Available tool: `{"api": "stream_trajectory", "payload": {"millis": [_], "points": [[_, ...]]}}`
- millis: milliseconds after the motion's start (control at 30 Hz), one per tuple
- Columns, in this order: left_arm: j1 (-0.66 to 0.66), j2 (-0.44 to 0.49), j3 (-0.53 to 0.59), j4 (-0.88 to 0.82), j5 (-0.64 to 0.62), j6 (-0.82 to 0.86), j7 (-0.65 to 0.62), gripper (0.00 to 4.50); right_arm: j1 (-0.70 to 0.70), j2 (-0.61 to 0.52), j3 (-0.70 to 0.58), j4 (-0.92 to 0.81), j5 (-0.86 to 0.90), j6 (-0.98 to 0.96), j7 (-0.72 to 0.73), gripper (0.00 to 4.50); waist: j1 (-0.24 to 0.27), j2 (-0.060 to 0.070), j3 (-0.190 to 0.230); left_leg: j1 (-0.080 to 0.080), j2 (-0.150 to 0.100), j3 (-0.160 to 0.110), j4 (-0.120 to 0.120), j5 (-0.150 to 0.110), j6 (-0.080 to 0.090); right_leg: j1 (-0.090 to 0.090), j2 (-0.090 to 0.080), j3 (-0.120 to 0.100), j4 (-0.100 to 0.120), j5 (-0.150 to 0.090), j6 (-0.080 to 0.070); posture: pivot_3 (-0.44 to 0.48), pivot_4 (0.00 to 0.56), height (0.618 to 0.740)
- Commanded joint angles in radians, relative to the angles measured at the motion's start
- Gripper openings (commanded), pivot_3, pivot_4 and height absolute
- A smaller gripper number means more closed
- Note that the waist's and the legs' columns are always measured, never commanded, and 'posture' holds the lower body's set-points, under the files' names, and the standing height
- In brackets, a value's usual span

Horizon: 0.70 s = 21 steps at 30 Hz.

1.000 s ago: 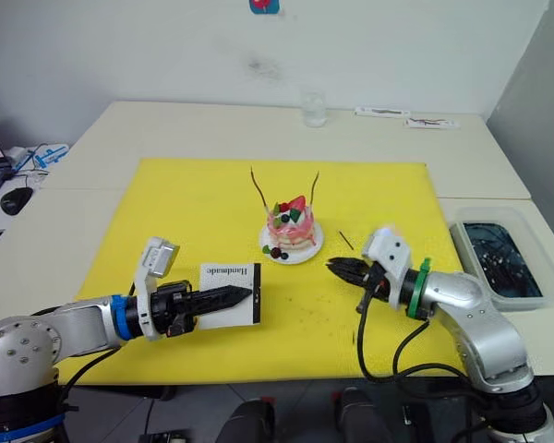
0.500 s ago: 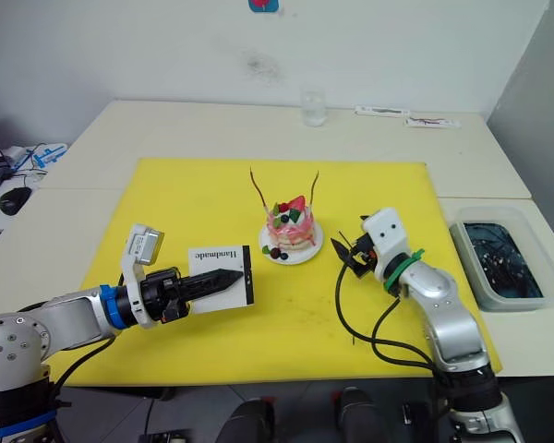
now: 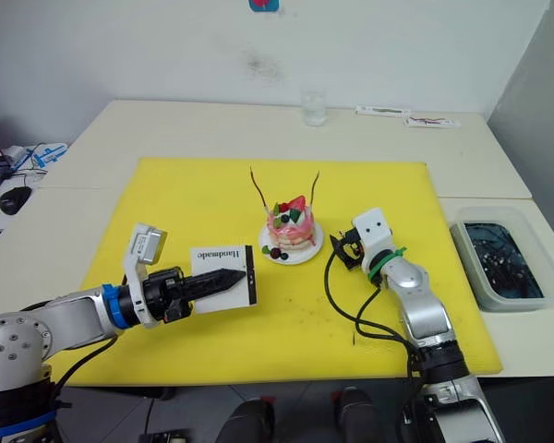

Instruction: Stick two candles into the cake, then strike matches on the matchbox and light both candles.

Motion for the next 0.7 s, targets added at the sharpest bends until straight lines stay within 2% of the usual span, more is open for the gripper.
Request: {"api": "stream_trajectory", "payload": {"millis": [33,133,200,267,467,600,700], "points": [[-0.006,0.014,-0.002,-0.029,-0.028,-0.021,-0.002,0.00,-0.025,0.002,-0.009,0.001,-0.009,-0.007,-0.009,4.14,0.000,0.000,0.000,0.000,0.000,0.000,0.000,0.000,0.000,0.000,0.000,0.000,0.000,0.000,0.000,0.000,0.150,0.740],[-0.004,0.015,-0.005,-0.030,-0.028,-0.025,-0.002,0.00,-0.027,0.005,-0.005,0.008,-0.013,0.006,-0.013,4.14,0.000,0.000,0.000,0.000,0.000,0.000,0.000,0.000,0.000,0.000,0.000,0.000,0.000,0.000,0.000,0.000,0.150,0.740],[-0.005,0.015,-0.007,-0.031,-0.029,-0.026,-0.001,0.00,-0.027,0.006,0.000,0.008,-0.014,0.026,-0.011,3.79,0.000,0.000,0.000,0.000,0.000,0.000,0.000,0.000,0.000,0.000,0.000,0.000,0.000,0.000,0.000,0.000,0.150,0.740],[-0.005,0.015,-0.009,-0.029,-0.029,-0.028,-0.001,0.00,-0.026,0.009,0.002,0.003,-0.013,0.050,-0.011,3.25,0.000,0.000,0.000,0.000,0.000,0.000,0.000,0.000,0.000,0.000,0.000,0.000,0.000,0.000,0.000,0.000,0.150,0.740],[-0.008,0.018,-0.017,-0.022,-0.023,-0.032,-0.004,0.00,-0.021,0.008,0.015,-0.017,-0.017,0.126,-0.013,1.08,0.001,0.000,0.000,0.000,0.000,0.000,0.001,0.000,0.000,0.001,0.000,0.000,0.000,0.000,0.000,0.000,0.150,0.740],[-0.006,0.018,-0.024,-0.023,-0.023,-0.037,-0.001,0.00,-0.022,0.010,0.012,-0.031,-0.016,0.162,-0.019,0.02,0.004,0.000,0.000,0.000,0.000,0.000,0.001,0.000,0.000,0.001,0.000,0.000,0.000,0.000,0.000,0.000,0.150,0.740],[-0.004,0.018,-0.027,-0.023,-0.022,-0.041,0.001,0.00,-0.026,0.012,0.006,-0.047,-0.010,0.180,-0.022,0.02,0.004,0.000,0.000,0.000,0.000,0.000,0.001,0.000,0.000,0.001,0.000,0.000,0.000,0.000,0.000,0.000,0.150,0.740]]}}
